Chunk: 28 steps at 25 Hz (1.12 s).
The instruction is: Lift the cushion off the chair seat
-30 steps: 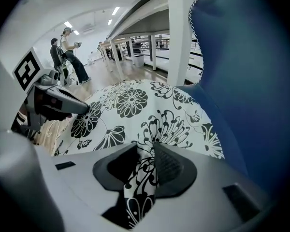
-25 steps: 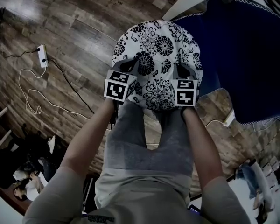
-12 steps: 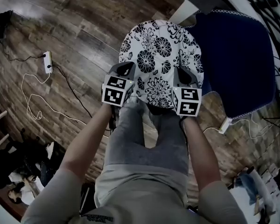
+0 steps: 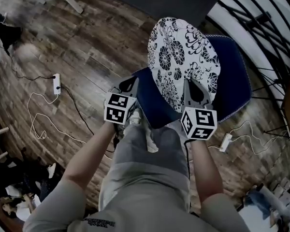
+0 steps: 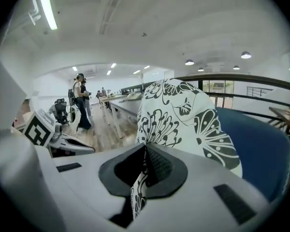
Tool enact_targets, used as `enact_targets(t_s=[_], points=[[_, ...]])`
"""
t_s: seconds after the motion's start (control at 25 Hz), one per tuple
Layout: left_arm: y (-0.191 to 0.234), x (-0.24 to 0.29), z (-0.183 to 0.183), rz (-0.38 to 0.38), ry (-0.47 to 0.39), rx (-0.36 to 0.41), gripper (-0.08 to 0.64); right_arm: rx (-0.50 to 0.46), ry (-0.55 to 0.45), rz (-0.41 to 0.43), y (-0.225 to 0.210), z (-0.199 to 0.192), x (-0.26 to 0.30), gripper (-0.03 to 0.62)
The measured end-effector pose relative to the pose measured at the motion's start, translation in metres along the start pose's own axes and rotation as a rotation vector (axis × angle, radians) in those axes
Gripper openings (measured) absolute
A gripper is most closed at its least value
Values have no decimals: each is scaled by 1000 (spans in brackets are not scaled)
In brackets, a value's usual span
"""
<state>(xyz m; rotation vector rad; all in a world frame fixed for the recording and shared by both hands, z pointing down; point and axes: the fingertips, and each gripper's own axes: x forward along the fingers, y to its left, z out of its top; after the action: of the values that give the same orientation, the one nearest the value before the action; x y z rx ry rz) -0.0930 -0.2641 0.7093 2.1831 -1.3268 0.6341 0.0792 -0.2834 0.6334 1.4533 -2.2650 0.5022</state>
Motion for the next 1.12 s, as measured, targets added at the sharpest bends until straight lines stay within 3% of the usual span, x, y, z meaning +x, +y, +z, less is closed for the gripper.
enact_targets(t_s=[0.32,0.6,0.84,1.0,1.12], points=[[-43,-64,110,23,-126,-88,5,-36,-214,-38,-19,155,-108,2],[-82,-135,255,-21,-321,-26,5,-119,-419,-100,-50,281,-188,2],[-83,-229,319,-28,-509,18,5,-216,-550,-159,-12,334,-260,2],[-74,-284,328,-37,-609,32,5,-231,-634,-174,20,352,-299,2],[-71,-296,333,-40,-633,52,5,-246,-683,-176,26,358,-309,2]])
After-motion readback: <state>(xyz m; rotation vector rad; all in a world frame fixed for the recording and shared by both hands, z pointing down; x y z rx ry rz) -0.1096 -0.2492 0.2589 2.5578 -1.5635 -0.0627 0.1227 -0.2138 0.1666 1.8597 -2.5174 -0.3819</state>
